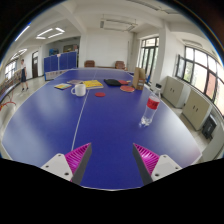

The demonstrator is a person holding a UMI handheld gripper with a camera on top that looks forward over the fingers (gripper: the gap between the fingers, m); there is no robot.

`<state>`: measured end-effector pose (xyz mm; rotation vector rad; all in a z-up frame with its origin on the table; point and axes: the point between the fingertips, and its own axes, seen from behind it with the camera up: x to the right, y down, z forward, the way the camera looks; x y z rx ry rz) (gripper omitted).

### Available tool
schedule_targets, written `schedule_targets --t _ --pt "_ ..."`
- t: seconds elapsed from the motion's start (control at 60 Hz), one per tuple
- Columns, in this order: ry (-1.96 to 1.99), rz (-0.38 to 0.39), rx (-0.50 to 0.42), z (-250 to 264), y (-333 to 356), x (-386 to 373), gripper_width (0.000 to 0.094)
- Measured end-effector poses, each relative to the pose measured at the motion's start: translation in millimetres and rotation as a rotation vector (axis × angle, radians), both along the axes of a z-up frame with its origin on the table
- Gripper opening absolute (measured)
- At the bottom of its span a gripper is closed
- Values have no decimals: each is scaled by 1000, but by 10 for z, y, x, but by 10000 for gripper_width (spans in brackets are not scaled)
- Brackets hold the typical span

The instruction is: Pour water

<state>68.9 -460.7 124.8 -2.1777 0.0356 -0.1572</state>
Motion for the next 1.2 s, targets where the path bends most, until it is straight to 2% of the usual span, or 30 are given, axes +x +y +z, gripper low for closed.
schedule_targets --t 0.133,0.25,0.517,0.6,0.683,0.817,0.9,1.1,1.2 --pt "-69 -53 50 -245 599 1063 851" --pt "-61 -59 128 -332 1299 1681 853" --pt "29 -73 268 -506 2660 2372 843" --pt "48 -64 304 -524 2890 2431 747" --pt "50 -49 349 -541 3070 2449 531" --pt "41 -44 399 -463 3091 2446 425" --pt "38 -42 399 -463 3091 2443 365" --pt "17 -53 387 -407 3105 2385 365" --pt "-50 -69 381 -161 3158 2407 364"
